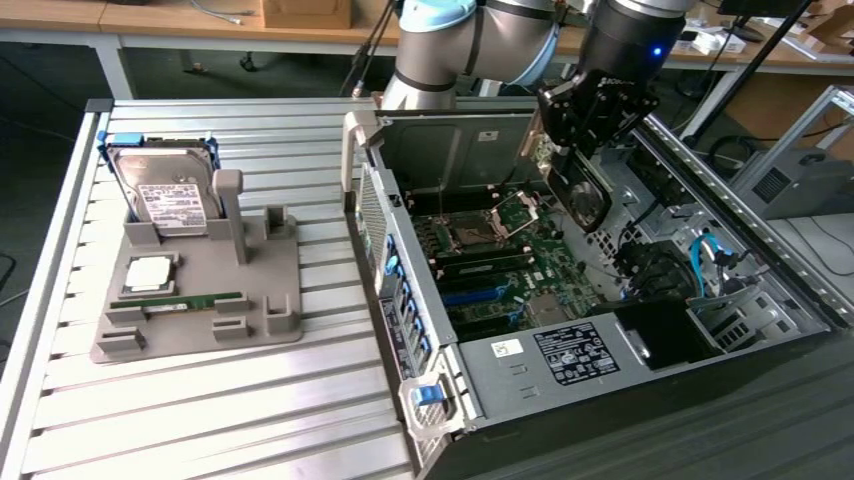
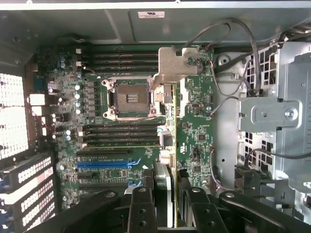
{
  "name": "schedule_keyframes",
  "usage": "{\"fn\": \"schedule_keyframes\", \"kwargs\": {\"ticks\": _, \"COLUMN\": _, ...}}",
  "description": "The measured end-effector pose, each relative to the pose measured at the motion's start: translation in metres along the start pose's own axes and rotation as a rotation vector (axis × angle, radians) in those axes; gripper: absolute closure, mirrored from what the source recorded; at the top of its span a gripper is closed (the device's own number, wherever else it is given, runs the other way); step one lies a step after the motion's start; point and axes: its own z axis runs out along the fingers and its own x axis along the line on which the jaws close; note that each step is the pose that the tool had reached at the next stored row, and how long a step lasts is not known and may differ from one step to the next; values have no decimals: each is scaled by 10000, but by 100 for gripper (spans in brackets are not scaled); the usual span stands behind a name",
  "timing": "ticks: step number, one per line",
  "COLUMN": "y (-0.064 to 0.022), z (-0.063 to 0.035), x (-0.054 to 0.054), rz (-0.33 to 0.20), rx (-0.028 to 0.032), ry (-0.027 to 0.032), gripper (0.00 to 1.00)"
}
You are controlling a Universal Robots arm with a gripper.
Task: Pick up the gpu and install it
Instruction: 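Insert the gpu into the slot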
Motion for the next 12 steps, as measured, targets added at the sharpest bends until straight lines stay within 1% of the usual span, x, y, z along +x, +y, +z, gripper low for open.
{"fn": "schedule_keyframes", "kwargs": {"ticks": 5, "y": 0, "z": 0, "x": 0, "rz": -659, "rx": -20, "ry": -18, "gripper": 70}}
{"fn": "schedule_keyframes", "kwargs": {"ticks": 9, "y": 0, "z": 0, "x": 0, "rz": -1345, "rx": -40, "ry": -37, "gripper": 70}}
{"fn": "schedule_keyframes", "kwargs": {"ticks": 12, "y": 0, "z": 0, "x": 0, "rz": -1663, "rx": -51, "ry": -46, "gripper": 70}}
